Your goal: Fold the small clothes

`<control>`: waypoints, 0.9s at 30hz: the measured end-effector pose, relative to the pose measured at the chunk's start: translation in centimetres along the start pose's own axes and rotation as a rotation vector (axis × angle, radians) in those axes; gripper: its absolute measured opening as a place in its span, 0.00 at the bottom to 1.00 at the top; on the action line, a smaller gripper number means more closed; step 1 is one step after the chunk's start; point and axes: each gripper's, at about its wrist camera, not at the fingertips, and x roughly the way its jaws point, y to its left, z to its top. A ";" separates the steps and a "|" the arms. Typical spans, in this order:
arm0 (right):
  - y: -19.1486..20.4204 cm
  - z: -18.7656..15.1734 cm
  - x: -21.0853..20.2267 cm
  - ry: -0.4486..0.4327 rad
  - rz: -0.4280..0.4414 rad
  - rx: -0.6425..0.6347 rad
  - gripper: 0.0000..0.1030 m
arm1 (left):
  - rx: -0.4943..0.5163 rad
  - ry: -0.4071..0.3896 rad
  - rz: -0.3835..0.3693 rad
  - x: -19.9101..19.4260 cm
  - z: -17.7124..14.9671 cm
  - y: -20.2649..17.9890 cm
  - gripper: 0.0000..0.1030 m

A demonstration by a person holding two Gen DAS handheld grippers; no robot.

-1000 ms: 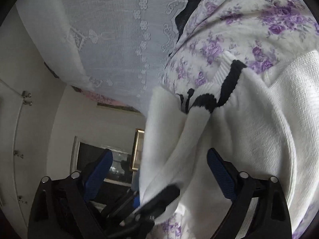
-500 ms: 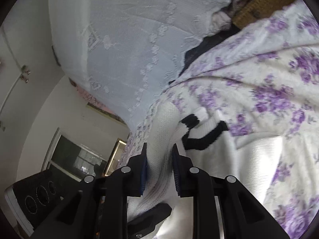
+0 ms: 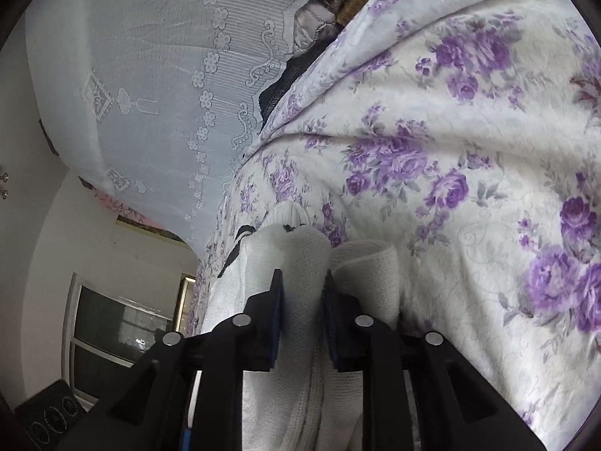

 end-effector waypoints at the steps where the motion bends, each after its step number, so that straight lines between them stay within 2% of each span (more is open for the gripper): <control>1: 0.0 -0.1 -0.5 -0.014 0.010 0.014 0.23 | -0.012 -0.043 0.042 -1.4 -0.2 0.9 0.64; 2: 0.2 -0.4 -1.2 -0.029 0.017 0.016 0.23 | -0.028 -0.082 0.082 -2.6 -0.4 1.9 0.72; 4: 1.3 -1.1 -2.5 -0.045 0.026 -0.019 0.27 | -0.052 -0.120 0.154 -3.9 -0.8 4.2 0.72; 7: 3.9 -3.3 -4.1 -0.025 0.020 -0.102 0.36 | -0.123 -0.079 0.219 -3.2 -1.8 8.3 0.72; 9: 5.3 -5.2 -5.2 -0.003 0.027 -0.157 0.38 | -0.157 -0.055 0.223 -2.3 -2.6 10.0 0.72; 13: 6.9 -9.6 -7.5 0.028 0.007 -0.225 0.43 | -0.208 -0.056 0.158 -1.7 -3.7 11.6 0.74; 18: 8.6 -13.2 -6.4 0.077 -0.045 -0.331 0.48 | -0.124 -0.044 0.141 -1.2 -4.1 9.8 0.73; 19: 8.7 -13.7 -5.5 0.090 -0.087 -0.364 0.42 | -0.108 -0.037 0.140 -1.1 -4.3 9.3 0.73; 20: 8.6 -14.0 -4.7 0.095 -0.145 -0.383 0.32 | -0.079 -0.030 0.153 -0.7 -4.6 8.6 0.73; 21: 8.2 -14.4 -4.1 0.106 -0.171 -0.381 0.08 | -0.062 -0.029 0.169 -0.5 -4.8 8.2 0.73; 24: 7.8 -14.8 -5.4 0.074 -0.175 -0.363 0.08 | -0.015 -0.027 0.182 -0.4 -5.2 7.1 0.73; 27: 7.8 -14.4 -7.9 0.017 -0.169 -0.353 0.08 | 0.008 -0.065 0.138 -1.9 -5.3 6.0 0.73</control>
